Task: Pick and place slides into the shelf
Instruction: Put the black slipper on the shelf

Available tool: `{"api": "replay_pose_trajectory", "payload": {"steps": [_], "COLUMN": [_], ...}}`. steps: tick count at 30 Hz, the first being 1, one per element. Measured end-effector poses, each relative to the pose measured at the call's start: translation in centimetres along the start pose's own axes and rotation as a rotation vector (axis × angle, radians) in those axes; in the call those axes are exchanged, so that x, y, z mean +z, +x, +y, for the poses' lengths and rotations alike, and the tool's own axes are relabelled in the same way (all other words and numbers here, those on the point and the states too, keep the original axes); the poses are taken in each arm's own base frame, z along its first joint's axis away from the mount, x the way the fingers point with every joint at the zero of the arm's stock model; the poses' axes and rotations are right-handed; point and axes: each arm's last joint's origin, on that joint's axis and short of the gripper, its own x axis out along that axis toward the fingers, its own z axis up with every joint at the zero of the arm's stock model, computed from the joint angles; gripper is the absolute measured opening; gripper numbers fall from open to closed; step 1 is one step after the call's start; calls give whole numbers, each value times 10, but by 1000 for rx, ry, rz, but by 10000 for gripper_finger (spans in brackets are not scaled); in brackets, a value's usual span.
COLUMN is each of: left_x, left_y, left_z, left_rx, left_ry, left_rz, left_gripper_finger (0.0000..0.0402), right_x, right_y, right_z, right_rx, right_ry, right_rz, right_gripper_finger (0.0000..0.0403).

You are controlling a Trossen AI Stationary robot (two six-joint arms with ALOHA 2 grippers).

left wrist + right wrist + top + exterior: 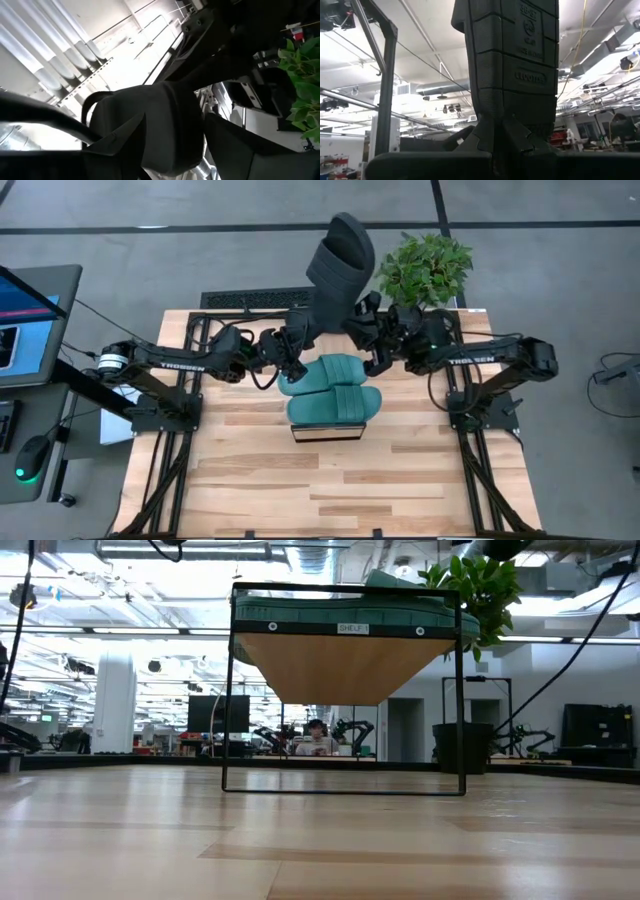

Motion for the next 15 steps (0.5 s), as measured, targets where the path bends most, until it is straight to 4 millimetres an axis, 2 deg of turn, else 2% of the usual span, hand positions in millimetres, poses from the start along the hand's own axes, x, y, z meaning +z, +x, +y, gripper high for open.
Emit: {"api": "replay_pose_trajectory", "payload": {"steps": [15], "left_x": [0], "left_y": [0], "left_z": [-1], "left_rx": [-9], "left_ry": [20], "left_rz": [1], "left_gripper_finger": [191], "right_x": [-2], "right_y": [5], "right_z": [6], "right_rx": [34], "right_ry": [17], "right_rz": [16], "right_gripper_finger": [1]}}
